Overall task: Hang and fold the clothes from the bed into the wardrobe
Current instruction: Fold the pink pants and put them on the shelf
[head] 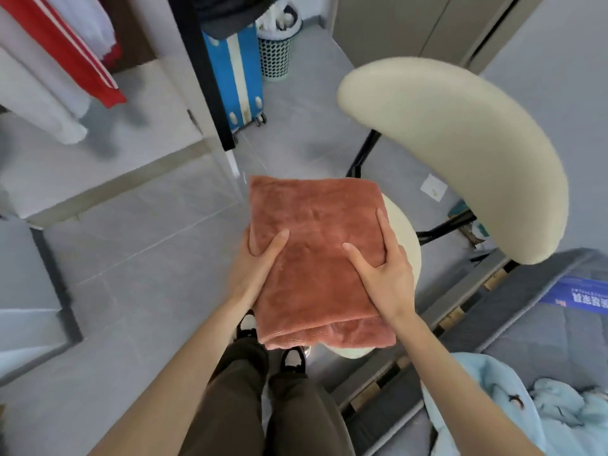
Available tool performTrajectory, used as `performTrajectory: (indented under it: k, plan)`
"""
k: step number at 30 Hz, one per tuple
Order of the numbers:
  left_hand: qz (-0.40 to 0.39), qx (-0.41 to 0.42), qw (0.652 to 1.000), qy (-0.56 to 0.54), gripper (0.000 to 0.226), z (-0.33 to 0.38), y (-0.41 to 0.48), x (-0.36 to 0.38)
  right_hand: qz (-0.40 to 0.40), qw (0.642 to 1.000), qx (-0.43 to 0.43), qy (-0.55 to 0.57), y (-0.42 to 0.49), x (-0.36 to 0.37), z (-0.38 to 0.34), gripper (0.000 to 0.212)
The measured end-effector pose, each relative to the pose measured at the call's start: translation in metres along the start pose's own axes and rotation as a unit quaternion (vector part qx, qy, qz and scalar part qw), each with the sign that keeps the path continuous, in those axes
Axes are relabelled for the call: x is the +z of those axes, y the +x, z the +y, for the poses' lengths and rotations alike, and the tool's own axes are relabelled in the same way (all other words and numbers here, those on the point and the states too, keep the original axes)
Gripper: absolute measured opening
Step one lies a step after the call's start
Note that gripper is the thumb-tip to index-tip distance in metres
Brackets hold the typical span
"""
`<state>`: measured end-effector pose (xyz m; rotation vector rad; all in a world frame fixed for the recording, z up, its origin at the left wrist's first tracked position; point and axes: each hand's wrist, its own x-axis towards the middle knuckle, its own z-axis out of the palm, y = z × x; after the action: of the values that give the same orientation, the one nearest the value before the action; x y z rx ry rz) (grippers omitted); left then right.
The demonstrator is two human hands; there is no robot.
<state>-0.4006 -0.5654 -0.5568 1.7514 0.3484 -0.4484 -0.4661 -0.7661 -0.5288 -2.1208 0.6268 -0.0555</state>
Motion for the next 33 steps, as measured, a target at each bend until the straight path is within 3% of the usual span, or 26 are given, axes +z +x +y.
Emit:
performTrajectory:
  k: [7,11,15,17,24,33]
  plan:
    - [0.115,0.029,0.990,-0.073,0.078,0.062,-0.072,-0.107,-0.078,0.990,-0.120,-0.008,-0.026,0.005,-0.127,0.078]
    - [0.169,0.068,0.978,-0.105,0.051,0.103,-0.111,-0.173,-0.111,0.975,-0.194,0.012,-0.049,0.018,-0.208,0.077]
    - [0.216,0.112,0.964,-0.109,0.060,0.141,-0.151,-0.250,-0.147,0.952,-0.261,0.059,-0.076,0.039,-0.291,0.079]
    - [0.233,0.132,0.957,-0.116,0.054,0.159,-0.167,-0.291,-0.165,0.939,-0.290,0.078,-0.090,0.049,-0.333,0.078]
    - [0.249,0.228,0.934,-0.117,0.062,0.236,-0.203,-0.422,-0.190,0.899,-0.372,0.131,-0.127,0.078,-0.482,0.076]
    - [0.230,0.347,0.906,-0.080,0.060,0.371,-0.216,-0.577,-0.134,0.861,-0.458,0.175,-0.149,0.089,-0.680,0.072]
